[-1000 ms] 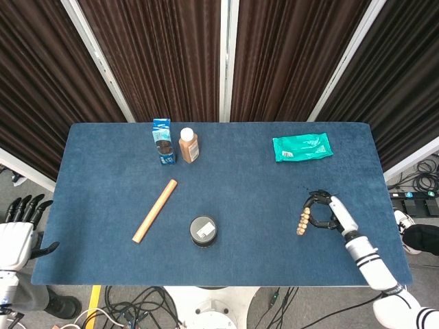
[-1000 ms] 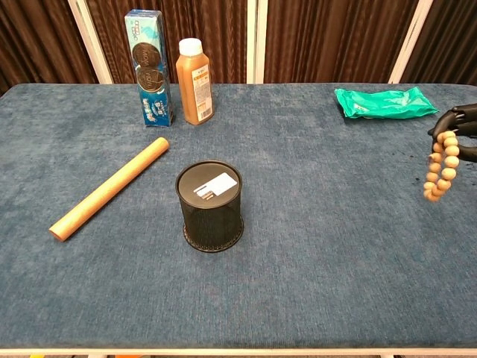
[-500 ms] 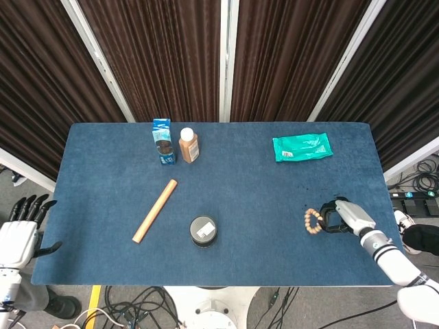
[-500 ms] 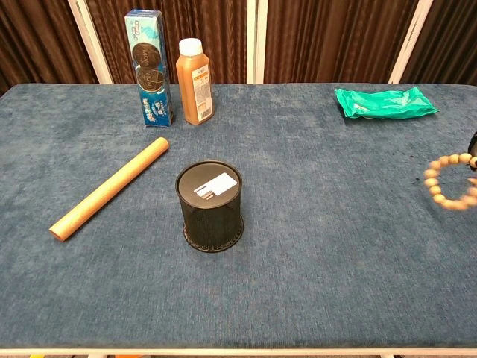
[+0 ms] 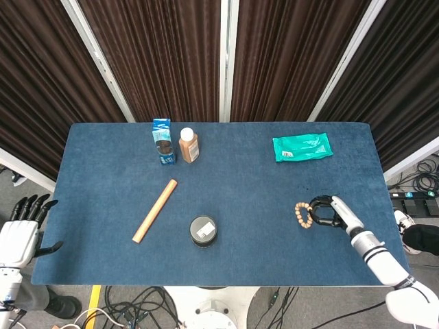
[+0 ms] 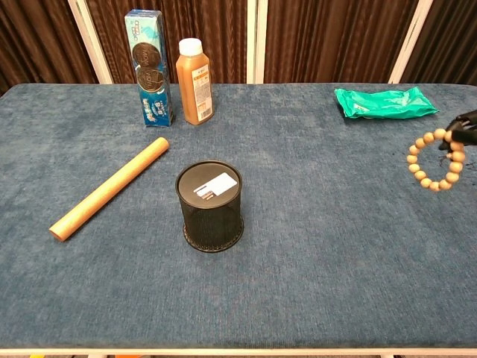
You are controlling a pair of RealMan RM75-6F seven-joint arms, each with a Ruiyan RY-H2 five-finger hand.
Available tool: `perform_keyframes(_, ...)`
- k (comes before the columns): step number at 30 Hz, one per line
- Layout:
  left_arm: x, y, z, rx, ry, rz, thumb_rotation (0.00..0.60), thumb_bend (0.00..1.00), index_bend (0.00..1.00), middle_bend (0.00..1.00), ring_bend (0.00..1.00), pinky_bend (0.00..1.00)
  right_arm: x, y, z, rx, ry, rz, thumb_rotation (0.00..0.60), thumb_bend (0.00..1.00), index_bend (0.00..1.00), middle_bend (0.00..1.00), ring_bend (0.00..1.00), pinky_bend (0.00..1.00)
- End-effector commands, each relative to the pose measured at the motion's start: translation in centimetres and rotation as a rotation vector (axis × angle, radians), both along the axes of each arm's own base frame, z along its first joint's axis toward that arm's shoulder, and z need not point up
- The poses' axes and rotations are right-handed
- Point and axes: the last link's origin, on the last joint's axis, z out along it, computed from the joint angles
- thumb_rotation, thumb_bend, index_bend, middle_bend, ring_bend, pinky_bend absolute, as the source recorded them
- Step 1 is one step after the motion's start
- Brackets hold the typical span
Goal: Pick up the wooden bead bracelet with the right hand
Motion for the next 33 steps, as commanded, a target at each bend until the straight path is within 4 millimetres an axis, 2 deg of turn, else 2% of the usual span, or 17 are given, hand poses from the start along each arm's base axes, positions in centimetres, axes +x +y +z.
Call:
perform_keyframes(1,0.1,0.0,0.1,0.002,0.0,-0.004,0.6,0.0,0.17,0.08,0.01,0.02,0.7,0.8,-2.3,-0.06,-0.423,-0.118,0.474,0.91,0.76,0.55,0.17,0.0)
perform_keyframes(7,0.0,-0.1,0.1,0.004,-0.003,-0.006,0.6,0.0,0.17,0.08,0.01,0.02,1.8,1.1,-3.6,-0.047,-0.727,-0.175,0.481,0.91,0.75,0.55,0.17,0.0)
perform_keyframes(12,0.0,-0.3,0.2,0.01,-0.005,-0.004,0.6,0.0,0.17,0.08,0.01,0.02,2.8,1.4,-4.1,0.032,-0.917,-0.248,0.474,0.9,0.73,0.55,0.17,0.0)
perform_keyframes(16,-0.1,-0.4,0.2,0.011,-0.008,0.0,0.6,0.0,0.17,0.08,0.01,0.02,4.0,1.2,-3.5,0.104,-1.034,-0.281,0.428,0.76,0.66,0.55,0.17,0.0)
perform_keyframes(20,-0.1,-0.4,0.1,0.01,-0.013,-0.001,0.6,0.0,0.17,0.08,0.01,0.02,5.3,0.8,-2.9,0.197,-1.15,-0.295,0.358,0.6,0.56,0.5,0.12,0.0)
perform_keyframes(22,-0.2,-0.4,0.1,0.009,-0.013,-0.002,0.6,0.0,0.17,0.08,0.01,0.02,5.7,0.5,-2.8,0.236,-1.167,-0.265,0.316,0.48,0.5,0.48,0.1,0.0)
perform_keyframes(26,-0.2,-0.4,0.1,0.012,-0.013,-0.003,0.6,0.0,0.17,0.08,0.01,0.02,6.2,0.2,-3.0,0.283,-1.152,-0.21,0.237,0.33,0.39,0.44,0.06,0.0)
perform_keyframes(29,-0.3,-0.6,0.2,0.014,-0.013,0.002,0.6,0.0,0.17,0.08,0.01,0.02,6.4,0.1,-3.4,0.283,-1.06,-0.137,0.215,0.23,0.35,0.44,0.06,0.0)
perform_keyframes(31,-0.3,-0.6,0.1,0.01,-0.013,0.005,0.6,0.0,0.17,0.08,0.01,0.02,6.4,-0.1,-3.8,0.248,-0.989,-0.09,0.213,0.2,0.35,0.46,0.07,0.0)
perform_keyframes(33,-0.3,-0.6,0.1,0.01,-0.013,0.007,0.6,0.0,0.17,0.08,0.01,0.02,6.5,-0.1,-4.1,0.215,-0.934,-0.057,0.209,0.26,0.34,0.49,0.1,0.01)
